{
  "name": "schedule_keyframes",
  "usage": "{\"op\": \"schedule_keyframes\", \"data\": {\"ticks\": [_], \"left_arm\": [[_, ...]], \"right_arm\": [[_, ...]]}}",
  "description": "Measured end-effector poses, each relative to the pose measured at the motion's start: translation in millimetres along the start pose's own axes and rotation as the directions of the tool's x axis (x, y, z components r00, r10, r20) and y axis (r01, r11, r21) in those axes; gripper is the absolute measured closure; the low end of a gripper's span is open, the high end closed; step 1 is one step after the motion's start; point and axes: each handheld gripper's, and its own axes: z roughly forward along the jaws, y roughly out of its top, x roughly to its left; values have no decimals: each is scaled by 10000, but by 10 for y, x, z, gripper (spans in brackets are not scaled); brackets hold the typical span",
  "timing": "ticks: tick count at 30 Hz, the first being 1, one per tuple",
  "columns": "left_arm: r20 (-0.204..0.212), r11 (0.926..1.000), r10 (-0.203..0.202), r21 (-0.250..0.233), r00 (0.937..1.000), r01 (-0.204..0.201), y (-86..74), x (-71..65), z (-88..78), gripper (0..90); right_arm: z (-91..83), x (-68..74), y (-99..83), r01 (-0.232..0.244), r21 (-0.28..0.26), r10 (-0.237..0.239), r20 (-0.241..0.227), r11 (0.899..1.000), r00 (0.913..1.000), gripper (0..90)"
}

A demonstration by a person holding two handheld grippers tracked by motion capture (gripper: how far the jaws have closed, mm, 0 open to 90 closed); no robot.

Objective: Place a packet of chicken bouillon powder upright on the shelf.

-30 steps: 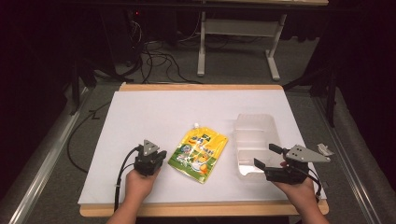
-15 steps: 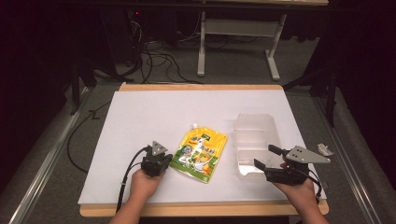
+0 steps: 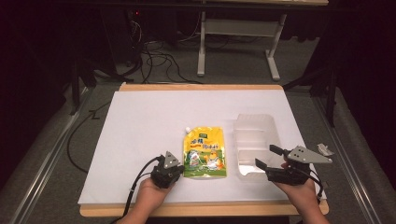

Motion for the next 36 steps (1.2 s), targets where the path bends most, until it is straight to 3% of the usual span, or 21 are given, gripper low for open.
{"op": "schedule_keyframes", "data": {"ticks": [8, 13, 15, 16, 17, 19, 23, 25, 27, 29, 31, 36], "left_arm": [[129, 10000, 60, -38, 9999, -59, 21, -70, 2, 900], [20, 9994, -269, -212, 9996, 270, 31, -20, -2, 900], [29, 9977, -559, -383, 9984, 560, 43, 29, -12, 860], [76, 9954, -820, -494, 9966, 823, 52, 68, -21, 848], [309, 9884, -1311, -731, 9909, 1331, 69, 122, -32, 844], [455, 9786, -1729, -1053, 9839, 1768, 107, 188, -51, 809], [375, 9674, -2095, -1372, 9771, 2127, 223, 335, -38, 718], [315, 9565, -2542, -1396, 9666, 2561, 295, 426, 13, 636], [338, 9494, -2753, -1477, 9608, 2773, 348, 494, 69, 590], [141, 9497, -2817, -1387, 9594, 2808, 412, 544, 151, 549], [143, 9442, -3023, -1328, 9531, 3015, 456, 599, 243, 528], [204, 9440, -3092, -1147, 9508, 3094, 555, 661, 382, 493]], "right_arm": [[-4, -11, -3, -43, -10, 43, -7, 10000, 10000, 222], [-10, -20, -5, -51, 2, 51, 20, 10000, 10000, 223], [-10, -23, -6, -46, -2, 46, 30, 10000, 10000, 224], [-9, -26, -6, -28, -15, 28, 36, 10000, 10000, 224], [-9, -27, -5, -29, -13, 30, 39, 10000, 10000, 224], [-10, -29, -5, -35, -14, 35, 58, 10000, 10000, 225], [-16, -39, -3, -66, -19, 66, 84, 10000, 9999, 226], [-22, -45, -2, -144, -36, 144, 69, 9999, 9999, 227], [-29, -50, -2, -124, -73, 125, 73, 9999, 9999, 229], [-38, -46, -4, -127, -58, 127, 91, 9999, 9999, 230], [-41, -43, -6, -118, -60, 119, 73, 9999, 9999, 231], [-46, -47, -7, -133, -65, 133, 60, 9999, 9999, 233]]}}
